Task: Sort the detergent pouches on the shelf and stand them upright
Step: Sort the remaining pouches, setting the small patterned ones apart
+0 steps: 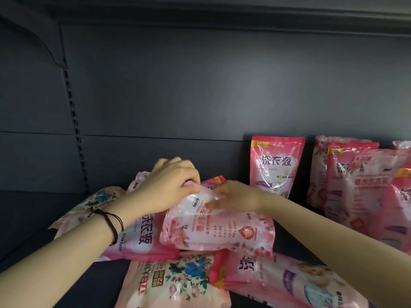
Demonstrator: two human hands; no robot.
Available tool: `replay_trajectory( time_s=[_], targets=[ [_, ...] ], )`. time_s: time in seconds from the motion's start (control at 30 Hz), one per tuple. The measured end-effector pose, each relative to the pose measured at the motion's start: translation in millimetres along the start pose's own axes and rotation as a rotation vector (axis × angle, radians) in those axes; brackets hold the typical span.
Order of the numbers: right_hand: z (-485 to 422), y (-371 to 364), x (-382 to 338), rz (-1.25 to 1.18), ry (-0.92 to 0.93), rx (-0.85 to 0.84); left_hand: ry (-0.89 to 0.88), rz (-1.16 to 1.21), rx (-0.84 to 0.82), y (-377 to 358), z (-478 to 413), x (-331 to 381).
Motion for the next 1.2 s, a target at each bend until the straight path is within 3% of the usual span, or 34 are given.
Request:
replay_trajectory(
  time_s=[0.2, 0.33, 0.43, 0.57, 0.8, 0.97, 1.03, 1.1, 1.2],
  targets=[
    [31.0, 56.6, 27.8, -0.463, -0.044, 0.222, 0.268, 0.592, 0.358, 22.6, -6.1, -12.4],
    [60.4, 78.7, 63.9, -0.932, -0.054, 0.329, 0.416, 0.927, 0.353, -0.7, -10.9, -2.7],
    [71.6, 80.8, 84.3, -1.176, -0.037, 0.352, 0.391, 1.033, 0.297, -25.8, -32.2, 23.5],
    [76.5, 83.1, 114.9, -1.27, -0.1, 0.493, 0.435, 1.01, 0.377, -50.4, -67.6, 35.6],
    [78.3, 82.0, 169.5, -1.178, -0.328, 0.619, 0.464, 0.907, 0.369, -82.0, -103.0, 49.7],
    [80.4, 86.2, 174.1, -1.089, -0.361, 0.651, 0.437, 0.827, 0.382, -80.0, -105.2, 55.3],
    [91.9, 98.1, 163.9, -0.982, -0.278, 0.781, 0.444, 0.818, 0.355, -79.7, -102.6, 55.5],
    [114.4, 115.0, 140.5, -0.768, -0.079, 0.962, 0.458, 0.777, 0.309, -77.8, -97.1, 54.1],
    [134.2, 120.3, 98.1, -0.287, 0.104, 0.955, 0.389, 0.561, 0.159, -69.4, -83.2, 55.6]
  ],
)
Point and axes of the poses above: each hand's wrist, its own z-axis away from the middle knuckle, its own y-axis out of the back of the hand, x = y × z, the point moved 8 cm from there along -z, towards the middle knuckle, and after that the axes turned 10 degrees about -y, right-handed, at the moved point
